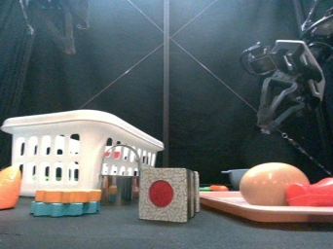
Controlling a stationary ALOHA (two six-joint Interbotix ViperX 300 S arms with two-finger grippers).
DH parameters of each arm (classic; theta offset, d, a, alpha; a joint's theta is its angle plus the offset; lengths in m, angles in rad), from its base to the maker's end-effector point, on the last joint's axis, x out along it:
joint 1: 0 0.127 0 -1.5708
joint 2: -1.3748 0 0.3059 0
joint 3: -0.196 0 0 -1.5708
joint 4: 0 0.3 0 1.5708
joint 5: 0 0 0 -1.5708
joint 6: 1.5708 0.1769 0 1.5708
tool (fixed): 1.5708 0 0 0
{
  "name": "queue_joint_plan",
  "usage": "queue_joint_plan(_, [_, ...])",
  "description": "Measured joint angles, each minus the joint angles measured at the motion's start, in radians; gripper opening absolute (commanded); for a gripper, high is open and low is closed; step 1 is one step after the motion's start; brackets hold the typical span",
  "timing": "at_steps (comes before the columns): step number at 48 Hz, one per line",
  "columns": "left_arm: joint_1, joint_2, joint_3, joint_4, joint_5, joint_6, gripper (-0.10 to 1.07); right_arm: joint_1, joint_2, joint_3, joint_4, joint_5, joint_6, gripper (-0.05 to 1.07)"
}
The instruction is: Grab carrot bottom
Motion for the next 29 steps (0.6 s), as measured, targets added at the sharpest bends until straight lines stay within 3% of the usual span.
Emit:
queue_joint_plan(6, [-0.066, 0.084, 0.021, 0.067, 0.012, -0.210, 0.93, 0.003, -0.015, 0.002, 0.000, 0.000, 0.003, 0.69])
queue_joint_plan(13, [-0.118, 0.198, 0.035, 0.046, 0.043, -0.383, 0.93, 0.003, -0.021, 0.002, 0.000, 0.000, 0.002, 0.69])
queue_joint_plan(19, [-0.132, 0.290, 0.035, -0.002, 0.057, -0.456, 0.93, 0.005, -0.021, 0.000, 0.000, 0.000, 0.003, 0.69])
queue_joint_plan(29, [-0.127, 0.374, 0.031, -0.031, 0.067, -0.502, 0.93, 0.009, -0.020, 0.002, 0.002, 0.000, 0.005, 0.69])
